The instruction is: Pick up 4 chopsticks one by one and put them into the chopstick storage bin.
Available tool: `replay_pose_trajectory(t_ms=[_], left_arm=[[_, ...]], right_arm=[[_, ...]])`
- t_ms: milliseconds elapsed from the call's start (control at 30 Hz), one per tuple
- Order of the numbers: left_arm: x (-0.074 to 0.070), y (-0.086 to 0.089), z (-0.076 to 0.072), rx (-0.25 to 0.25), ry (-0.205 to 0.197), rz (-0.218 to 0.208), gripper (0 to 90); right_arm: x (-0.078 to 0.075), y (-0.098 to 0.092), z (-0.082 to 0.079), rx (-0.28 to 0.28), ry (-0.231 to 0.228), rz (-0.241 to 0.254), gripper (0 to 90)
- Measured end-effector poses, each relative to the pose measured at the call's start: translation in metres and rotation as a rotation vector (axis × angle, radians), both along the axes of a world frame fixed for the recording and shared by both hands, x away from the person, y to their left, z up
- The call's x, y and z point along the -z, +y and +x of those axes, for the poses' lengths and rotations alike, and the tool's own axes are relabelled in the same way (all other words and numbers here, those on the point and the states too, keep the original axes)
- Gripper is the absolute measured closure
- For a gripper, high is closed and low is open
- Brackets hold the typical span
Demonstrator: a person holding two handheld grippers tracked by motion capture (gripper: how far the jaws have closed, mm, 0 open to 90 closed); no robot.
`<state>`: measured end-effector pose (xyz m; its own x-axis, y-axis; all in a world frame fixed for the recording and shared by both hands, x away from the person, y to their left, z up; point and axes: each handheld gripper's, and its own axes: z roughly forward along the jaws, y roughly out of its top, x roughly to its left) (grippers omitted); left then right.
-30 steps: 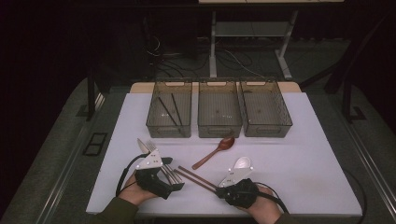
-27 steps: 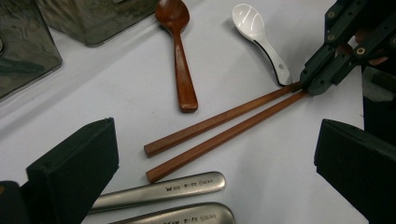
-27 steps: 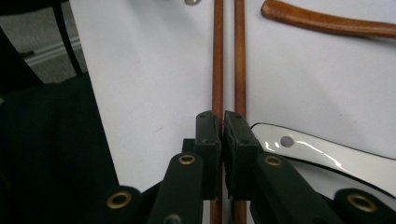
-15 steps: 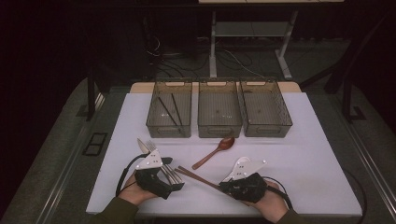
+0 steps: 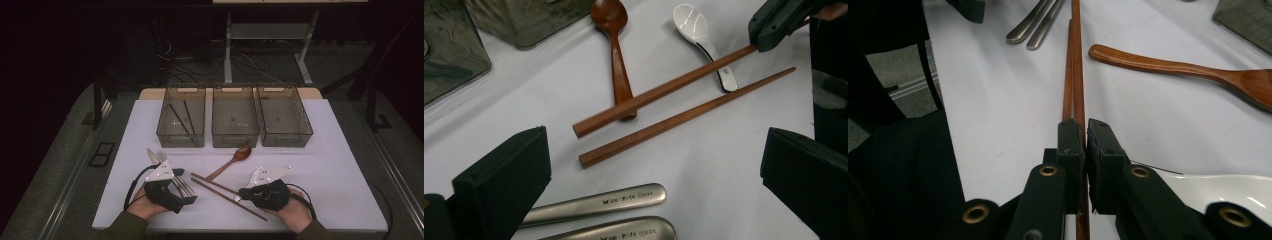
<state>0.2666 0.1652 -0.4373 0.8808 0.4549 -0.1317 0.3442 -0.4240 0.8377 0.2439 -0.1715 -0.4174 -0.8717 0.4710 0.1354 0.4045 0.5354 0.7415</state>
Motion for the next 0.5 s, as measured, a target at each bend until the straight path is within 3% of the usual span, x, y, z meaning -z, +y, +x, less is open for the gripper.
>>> replay_pose_trajectory(t_ms=[500], left_arm=[[0.000, 0.000, 0.000, 0.000, 0.001, 0.002, 0.0]], right_arm=[[-0.008, -0.009, 0.014, 0.028, -0.015, 0.020, 85.2]])
